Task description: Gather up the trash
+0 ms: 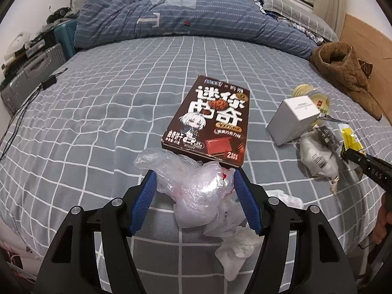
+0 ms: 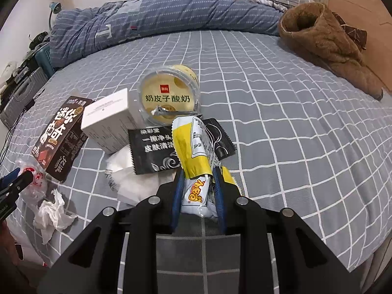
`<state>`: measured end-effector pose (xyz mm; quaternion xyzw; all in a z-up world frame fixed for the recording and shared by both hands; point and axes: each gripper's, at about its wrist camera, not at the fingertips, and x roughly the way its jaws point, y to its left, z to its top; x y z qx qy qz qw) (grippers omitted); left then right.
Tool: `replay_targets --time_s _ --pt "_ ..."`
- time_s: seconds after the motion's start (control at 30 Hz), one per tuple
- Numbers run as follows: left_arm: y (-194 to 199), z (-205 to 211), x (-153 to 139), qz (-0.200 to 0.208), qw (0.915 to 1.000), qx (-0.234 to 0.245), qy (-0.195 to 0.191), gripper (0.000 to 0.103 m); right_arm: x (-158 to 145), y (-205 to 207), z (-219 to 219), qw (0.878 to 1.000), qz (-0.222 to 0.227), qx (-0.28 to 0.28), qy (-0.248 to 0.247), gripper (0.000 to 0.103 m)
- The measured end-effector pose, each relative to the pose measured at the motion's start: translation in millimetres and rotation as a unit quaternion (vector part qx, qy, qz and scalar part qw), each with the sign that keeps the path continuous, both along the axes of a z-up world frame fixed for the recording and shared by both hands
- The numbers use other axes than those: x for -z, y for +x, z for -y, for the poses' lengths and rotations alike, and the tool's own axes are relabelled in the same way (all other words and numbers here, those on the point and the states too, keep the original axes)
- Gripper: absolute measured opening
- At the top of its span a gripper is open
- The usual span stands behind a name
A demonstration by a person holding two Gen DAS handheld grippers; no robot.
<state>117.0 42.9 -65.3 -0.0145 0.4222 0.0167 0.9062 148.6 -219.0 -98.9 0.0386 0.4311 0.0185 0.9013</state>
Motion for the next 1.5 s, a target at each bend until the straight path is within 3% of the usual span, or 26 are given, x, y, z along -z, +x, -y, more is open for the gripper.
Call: replay_targets --time_s 0.93,1.5 --pt "-34.8 12.7 -51.8 0.044 0.9989 0.015 -0.007 0.064 -60.4 -50.1 -16.0 0.998 0.063 -0.016 -0.008 0.022" --pt "-80.8 29.7 -51.7 0.041 0.9988 0.021 -0.017 0.063 -68.9 -114.1 -43.7 0.995 0.078 -0.054 -0.007 0.021"
